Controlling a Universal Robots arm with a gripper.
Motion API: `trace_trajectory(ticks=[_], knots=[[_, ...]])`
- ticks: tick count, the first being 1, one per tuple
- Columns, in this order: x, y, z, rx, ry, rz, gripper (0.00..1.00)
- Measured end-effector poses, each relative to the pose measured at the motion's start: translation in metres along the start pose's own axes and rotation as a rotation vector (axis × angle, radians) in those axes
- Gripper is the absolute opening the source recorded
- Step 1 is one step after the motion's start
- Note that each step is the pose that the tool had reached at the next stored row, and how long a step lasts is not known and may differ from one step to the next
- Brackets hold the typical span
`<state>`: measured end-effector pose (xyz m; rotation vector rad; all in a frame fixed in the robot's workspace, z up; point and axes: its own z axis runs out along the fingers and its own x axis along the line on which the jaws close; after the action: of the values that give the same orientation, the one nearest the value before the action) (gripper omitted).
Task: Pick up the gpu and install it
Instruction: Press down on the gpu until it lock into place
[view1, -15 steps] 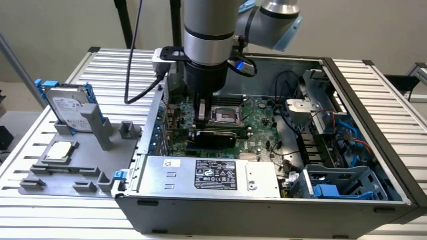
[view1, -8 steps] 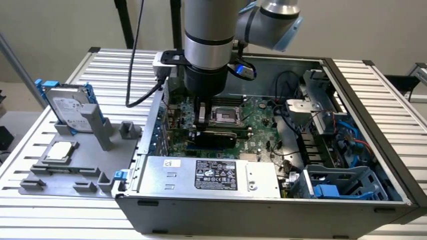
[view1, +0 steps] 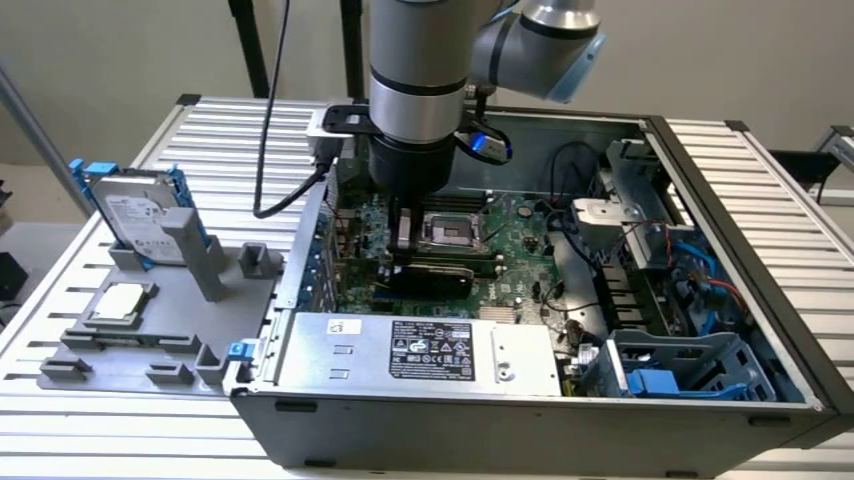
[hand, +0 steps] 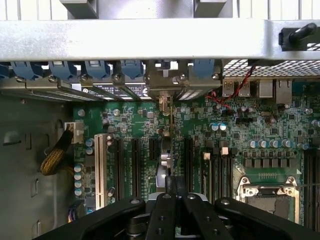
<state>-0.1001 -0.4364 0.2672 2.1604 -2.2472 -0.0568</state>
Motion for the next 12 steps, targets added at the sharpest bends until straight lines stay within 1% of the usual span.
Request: trace_trajectory(ticks=[3, 4, 5, 7, 9, 11, 12], knots=[[0.0, 0.0, 0.0003, 0.0001, -0.0005, 0.0, 0.11], [0.0, 0.0, -0.0011, 0.0004, -0.0022, 0.0, 0.11], [0.0, 0.0002, -0.0047, 0.0004, -0.003, 0.0, 0.11], [0.0, 0.0007, -0.0147, -0.0006, -0.001, 0.0, 0.11], [0.0, 0.0009, -0.0207, -0.0013, -0.0008, 0.0, 0.11], [0.0, 0.0015, -0.0218, -0.0063, -0.0009, -0.002, 0.11], [0.0, 0.0021, -0.0218, -0.0112, -0.0006, -0.004, 0.11]])
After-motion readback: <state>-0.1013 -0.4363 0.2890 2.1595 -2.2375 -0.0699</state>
